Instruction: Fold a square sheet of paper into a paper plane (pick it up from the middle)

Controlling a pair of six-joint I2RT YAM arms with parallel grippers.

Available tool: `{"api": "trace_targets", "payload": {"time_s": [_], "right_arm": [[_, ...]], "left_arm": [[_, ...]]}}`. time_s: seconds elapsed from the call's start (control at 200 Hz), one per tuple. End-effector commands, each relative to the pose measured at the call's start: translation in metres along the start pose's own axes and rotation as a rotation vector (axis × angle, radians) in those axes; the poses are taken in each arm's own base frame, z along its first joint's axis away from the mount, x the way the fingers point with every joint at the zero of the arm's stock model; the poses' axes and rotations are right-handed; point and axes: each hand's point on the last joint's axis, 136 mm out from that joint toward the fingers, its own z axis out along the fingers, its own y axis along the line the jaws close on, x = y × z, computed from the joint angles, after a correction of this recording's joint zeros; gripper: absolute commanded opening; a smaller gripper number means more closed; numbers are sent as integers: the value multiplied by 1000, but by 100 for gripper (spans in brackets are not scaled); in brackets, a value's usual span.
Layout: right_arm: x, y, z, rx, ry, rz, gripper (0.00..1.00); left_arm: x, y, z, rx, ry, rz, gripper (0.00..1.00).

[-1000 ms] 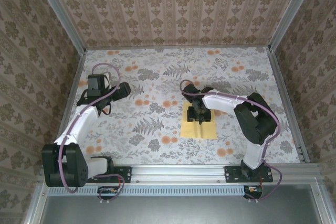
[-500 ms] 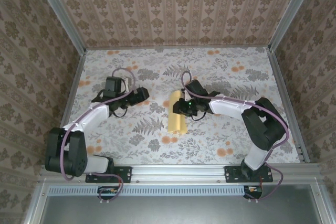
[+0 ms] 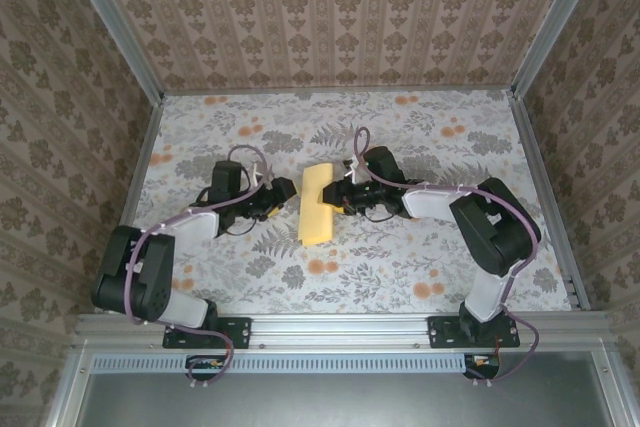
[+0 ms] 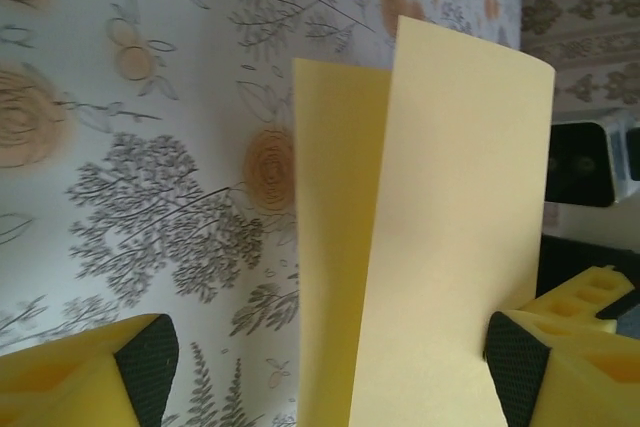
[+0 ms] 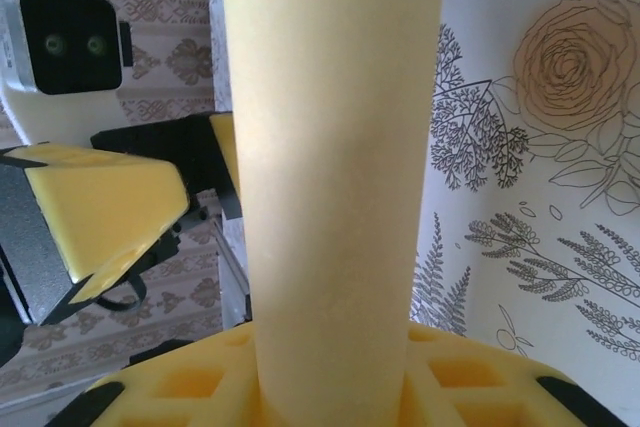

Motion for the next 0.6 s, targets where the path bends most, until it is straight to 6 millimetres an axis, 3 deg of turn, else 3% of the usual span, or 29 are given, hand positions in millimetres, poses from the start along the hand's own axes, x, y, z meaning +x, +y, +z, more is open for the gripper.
{"api": "trace_targets", "payload": {"time_s": [0.0, 0.595], "right_arm": [[8, 13, 0, -87, 52, -6, 34], [11, 10, -1, -100, 81, 24, 36]], "left_arm": [[5, -20, 7, 131, 50, -7, 80], [1, -40, 21, 306, 55, -15, 36]]}}
